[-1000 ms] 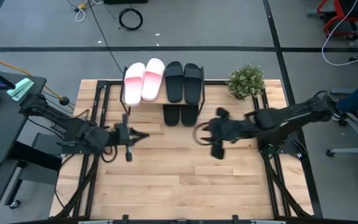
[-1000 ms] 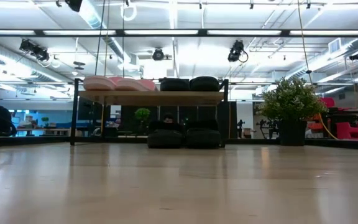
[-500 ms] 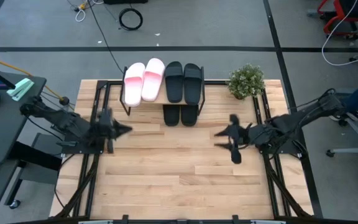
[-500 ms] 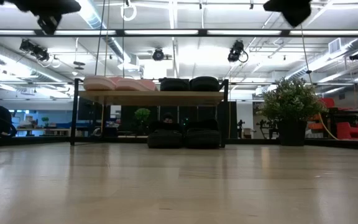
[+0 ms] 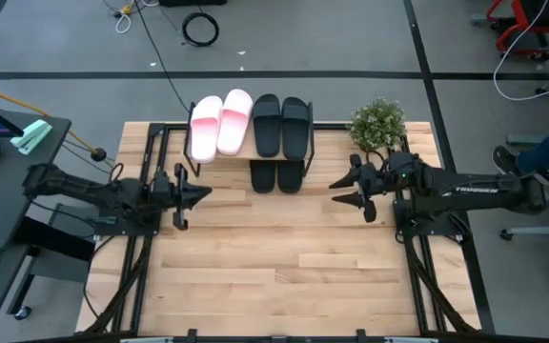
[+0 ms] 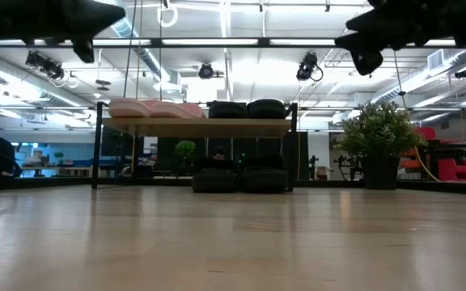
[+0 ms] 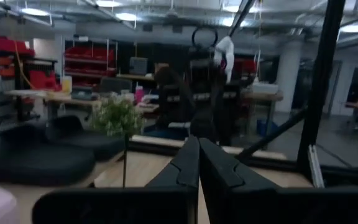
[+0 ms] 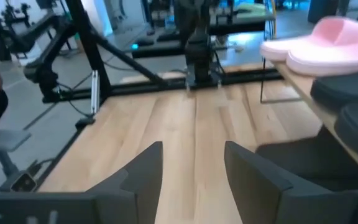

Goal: Pick and place slides into the shelf
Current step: Return to Home Position

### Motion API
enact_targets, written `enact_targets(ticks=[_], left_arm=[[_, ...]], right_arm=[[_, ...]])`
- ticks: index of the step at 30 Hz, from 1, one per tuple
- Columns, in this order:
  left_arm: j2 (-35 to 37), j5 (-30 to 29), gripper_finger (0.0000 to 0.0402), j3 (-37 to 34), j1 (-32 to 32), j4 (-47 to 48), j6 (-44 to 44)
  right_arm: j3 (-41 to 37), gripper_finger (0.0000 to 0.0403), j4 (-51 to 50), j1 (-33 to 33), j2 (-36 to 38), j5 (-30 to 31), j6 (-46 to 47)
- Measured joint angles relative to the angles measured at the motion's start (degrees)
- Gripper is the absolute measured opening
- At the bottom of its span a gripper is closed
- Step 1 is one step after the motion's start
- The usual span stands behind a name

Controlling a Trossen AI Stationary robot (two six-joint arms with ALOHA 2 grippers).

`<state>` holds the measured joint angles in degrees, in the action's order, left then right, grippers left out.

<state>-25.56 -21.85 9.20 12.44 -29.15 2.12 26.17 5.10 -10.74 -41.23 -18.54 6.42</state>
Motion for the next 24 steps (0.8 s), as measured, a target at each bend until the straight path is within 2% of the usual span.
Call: enact_targets(ticks=[6, 10, 14, 24], left_arm=[[0.93, 2.86, 0.0022, 3.26, -4.67, 6.75, 0.25], [0.83, 3.27, 0.0012, 3.16, -7.42, 13.34, 3.84], [0.84, 4.82, 0.0008, 1.31, -8.21, 10.78, 6.24], [0.87, 4.79, 0.0013, -4.93, -8.21, 4.47, 9.25]], right_arm=[[-1.57, 0.0177, -2.69, -0.4, 2.31, 0.55, -0.33], [-6.33, 0.0177, -0.01, -0.4, 3.92, 4.03, 0.66], [-11.59, 0.0177, 6.14, -0.42, 7.0, 5.16, 1.72], [-21.01, 0.0177, 9.67, -0.4, 18.47, 5.46, 6.58]])
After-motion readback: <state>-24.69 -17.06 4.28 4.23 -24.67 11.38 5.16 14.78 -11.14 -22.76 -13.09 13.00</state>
